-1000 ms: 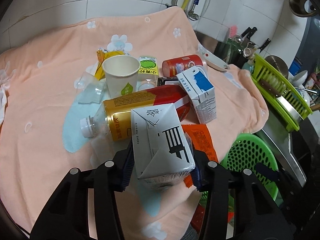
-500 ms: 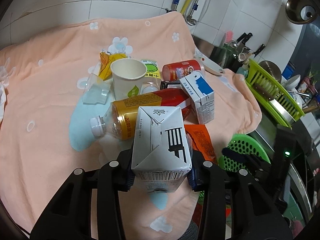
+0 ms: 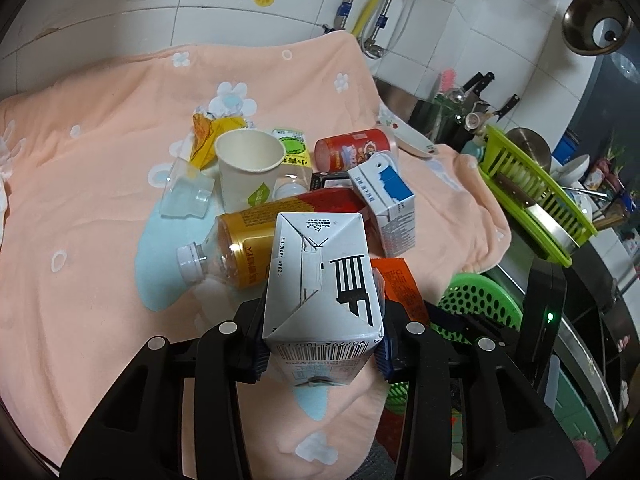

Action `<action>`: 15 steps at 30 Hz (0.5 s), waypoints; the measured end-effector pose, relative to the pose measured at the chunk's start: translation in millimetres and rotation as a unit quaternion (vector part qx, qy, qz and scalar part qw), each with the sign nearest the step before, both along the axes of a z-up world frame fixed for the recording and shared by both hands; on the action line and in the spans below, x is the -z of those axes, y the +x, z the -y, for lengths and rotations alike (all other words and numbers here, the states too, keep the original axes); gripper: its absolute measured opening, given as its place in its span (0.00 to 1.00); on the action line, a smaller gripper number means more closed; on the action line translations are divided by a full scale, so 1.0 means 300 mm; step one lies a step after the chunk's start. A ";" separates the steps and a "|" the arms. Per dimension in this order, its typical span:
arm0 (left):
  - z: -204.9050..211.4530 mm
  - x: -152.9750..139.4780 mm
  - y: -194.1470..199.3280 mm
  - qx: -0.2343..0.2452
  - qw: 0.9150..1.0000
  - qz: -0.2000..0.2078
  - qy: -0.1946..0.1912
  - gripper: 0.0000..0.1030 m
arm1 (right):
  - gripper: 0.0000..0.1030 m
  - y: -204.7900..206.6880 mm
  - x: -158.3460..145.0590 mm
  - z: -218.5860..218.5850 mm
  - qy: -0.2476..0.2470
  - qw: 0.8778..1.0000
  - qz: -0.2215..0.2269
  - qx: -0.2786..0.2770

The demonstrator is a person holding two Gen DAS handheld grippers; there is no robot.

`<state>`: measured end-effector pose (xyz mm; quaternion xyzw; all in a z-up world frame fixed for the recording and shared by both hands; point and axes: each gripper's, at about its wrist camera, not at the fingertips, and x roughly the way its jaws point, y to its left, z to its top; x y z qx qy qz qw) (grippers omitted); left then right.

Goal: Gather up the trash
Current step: 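Carry both items over the green basket and open both grippers to drop them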

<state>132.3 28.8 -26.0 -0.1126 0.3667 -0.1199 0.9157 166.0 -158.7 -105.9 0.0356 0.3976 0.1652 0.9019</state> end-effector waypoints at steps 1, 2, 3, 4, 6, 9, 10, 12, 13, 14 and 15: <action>0.000 -0.003 -0.002 0.002 1.000 0.001 -0.003 0.39 | 0.48 -0.008 -0.007 0.004 0.000 1.000 0.006 0.002; 0.000 -0.006 -0.005 0.003 1.000 0.001 -0.005 0.39 | 0.48 -0.017 -0.015 0.007 0.000 1.000 0.012 0.003; 0.003 -0.009 -0.007 0.005 1.000 0.002 -0.007 0.39 | 0.48 -0.023 -0.021 0.011 0.000 1.000 0.015 0.003; 0.006 -0.013 -0.007 0.007 1.000 0.002 -0.009 0.39 | 0.48 -0.034 -0.032 0.015 0.001 1.000 0.021 0.004; 0.019 -0.021 -0.010 0.014 1.000 0.002 -0.015 0.39 | 0.48 -0.057 -0.052 0.026 -0.002 0.999 0.033 0.008; 0.052 -0.029 -0.018 0.026 1.000 0.006 -0.014 0.39 | 0.48 -0.100 -0.077 0.060 -0.007 0.999 0.047 0.018; 0.066 -0.031 -0.020 0.032 0.999 0.006 -0.015 0.39 | 0.48 -0.114 -0.082 0.076 -0.008 0.998 0.050 0.024; 0.092 -0.031 -0.021 0.043 0.999 0.003 -0.019 0.39 | 0.48 -0.140 -0.089 0.113 -0.009 0.998 0.054 0.037; 0.110 -0.031 -0.022 0.050 0.999 0.001 -0.021 0.39 | 0.48 -0.154 -0.091 0.131 -0.011 0.997 0.056 0.043; 0.128 -0.033 -0.024 0.056 0.998 0.001 -0.021 0.39 | 0.48 -0.163 -0.092 0.144 -0.015 0.997 0.058 0.047; 0.142 -0.035 -0.027 0.061 0.998 0.002 -0.021 0.39 | 0.48 -0.182 -0.093 0.162 -0.023 0.996 0.061 0.055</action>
